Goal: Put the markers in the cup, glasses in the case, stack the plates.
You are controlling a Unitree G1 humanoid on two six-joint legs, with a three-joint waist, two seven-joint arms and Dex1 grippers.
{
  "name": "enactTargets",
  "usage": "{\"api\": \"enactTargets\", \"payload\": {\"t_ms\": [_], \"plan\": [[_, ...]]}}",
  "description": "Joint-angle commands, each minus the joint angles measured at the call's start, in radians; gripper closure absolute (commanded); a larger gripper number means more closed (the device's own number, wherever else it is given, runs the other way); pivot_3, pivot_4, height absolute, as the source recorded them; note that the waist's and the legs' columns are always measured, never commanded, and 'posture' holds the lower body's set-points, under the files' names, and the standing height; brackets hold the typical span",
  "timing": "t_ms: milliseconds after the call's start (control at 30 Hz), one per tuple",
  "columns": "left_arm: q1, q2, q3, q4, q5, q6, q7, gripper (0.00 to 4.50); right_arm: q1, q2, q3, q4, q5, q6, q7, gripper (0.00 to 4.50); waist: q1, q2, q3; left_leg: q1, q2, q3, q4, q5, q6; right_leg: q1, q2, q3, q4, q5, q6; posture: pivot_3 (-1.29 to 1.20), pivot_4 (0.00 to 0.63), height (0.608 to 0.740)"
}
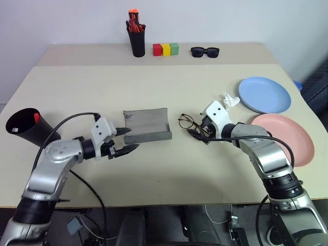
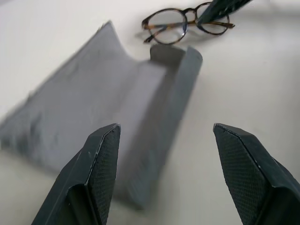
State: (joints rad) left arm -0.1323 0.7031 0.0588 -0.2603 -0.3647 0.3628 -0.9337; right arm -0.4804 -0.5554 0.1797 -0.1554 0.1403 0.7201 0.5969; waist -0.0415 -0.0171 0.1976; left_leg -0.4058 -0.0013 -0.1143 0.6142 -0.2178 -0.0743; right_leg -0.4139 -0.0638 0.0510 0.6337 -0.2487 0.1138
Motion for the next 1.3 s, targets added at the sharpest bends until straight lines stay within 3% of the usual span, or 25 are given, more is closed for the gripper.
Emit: {"api": "enactTargets", "payload": {"t_ms": [33, 233, 433, 600, 800, 933, 1067, 1200, 1300], "plan": [[0.063, 0.004, 0.078, -0.116, -0.040, 0.043, 0.056, 1.25, -0.036, -0.001, 0.012, 0.005, -0.023, 0.015, 0.000, 1.30, 0.003, 0.000, 0.000, 0.000, 0.000, 0.000, 0.001, 0.000, 0.000, 0.000, 0.000, 0.000, 0.000, 0.000, 0.000, 0.00, 0.150, 0.740], [0.132, -0.007, 0.132, -0.186, -0.075, 0.103, 0.128, 1.25, -0.058, -0.005, 0.035, 0.020, -0.041, 0.035, 0.010, 4.46, -0.002, 0.000, 0.000, 0.001, 0.000, 0.000, 0.001, 0.000, 0.000, 0.001, 0.000, 0.000, -0.001, 0.000, -0.001, 0.00, 0.150, 0.740], [0.145, -0.030, 0.154, -0.181, -0.066, 0.095, 0.184, 1.25, -0.071, -0.045, 0.065, -0.018, -0.090, -0.028, 0.031, 4.46, -0.002, -0.001, -0.001, 0.007, 0.000, 0.001, 0.001, 0.000, 0.000, 0.007, 0.000, 0.000, -0.001, -0.002, -0.005, 0.00, 0.150, 0.740], [0.219, -0.078, 0.262, -0.141, -0.059, 0.057, 0.258, 1.25, -0.167, 0.013, 0.098, -0.106, -0.055, -0.191, 0.131, 4.46, -0.015, 0.000, 0.000, 0.007, 0.001, 0.001, -0.001, 0.000, 0.000, 0.005, 0.001, 0.001, -0.001, -0.001, -0.004, 0.00, 0.150, 0.740], [0.334, -0.060, 0.282, -0.160, -0.041, 0.019, 0.231, 1.25, -0.355, 0.187, 0.249, 0.110, -0.092, -0.297, 0.236, 4.46, -0.026, 0.000, -0.001, 0.010, 0.002, 0.002, -0.002, 0.000, 0.000, 0.006, 0.001, 0.000, 0.000, -0.002, -0.005, 0.00, 0.150, 0.740], [0.364, -0.057, 0.303, -0.183, -0.054, 0.018, 0.228, 1.25, -0.439, 0.237, 0.308, 0.333, -0.155, -0.418, 0.276, 4.46, -0.014, -0.001, -0.001, 0.009, 0.001, 0.001, -0.002, 0.000, 0.000, 0.007, 0.001, 0.000, -0.002, -0.002, -0.005, 0.00, 0.150, 0.740], [0.385, -0.059, 0.314, -0.219, -0.071, 0.021, 0.225, 1.25, -0.462, 0.252, 0.316, 0.448, -0.199, -0.458, 0.287, 4.46, -0.006, -0.001, -0.001, 0.009, 0.001, 0.002, -0.002, 0.000, 0.000, 0.007, 0.001, 0.000, -0.002, -0.002, -0.006, 0.00, 0.150, 0.740], [0.401, -0.059, 0.318, -0.251, -0.083, 0.032, 0.223, 1.25, -0.429, 0.240, 0.313, 0.427, -0.213, -0.448, 0.321, 4.46, -0.005, -0.001, -0.001, 0.009, 0.001, 0.002, -0.004, 0.000, 0.000, 0.005, 0.001, 0.000, -0.002, -0.002, -0.006, 0.00, 0.150, 0.740], [0.354, -0.067, 0.315, -0.240, -0.104, 0.052, 0.238, 1.25, -0.404, 0.231, 0.290, 0.341, -0.176, -0.401, 0.369, 3.55, -0.005, -0.001, -0.001, 0.009, 0.002, 0.002, -0.004, 0.000, 0.000, 0.005, 0.001, 0.000, -0.002, -0.002, -0.006, 0.00, 0.150, 0.740]]}}
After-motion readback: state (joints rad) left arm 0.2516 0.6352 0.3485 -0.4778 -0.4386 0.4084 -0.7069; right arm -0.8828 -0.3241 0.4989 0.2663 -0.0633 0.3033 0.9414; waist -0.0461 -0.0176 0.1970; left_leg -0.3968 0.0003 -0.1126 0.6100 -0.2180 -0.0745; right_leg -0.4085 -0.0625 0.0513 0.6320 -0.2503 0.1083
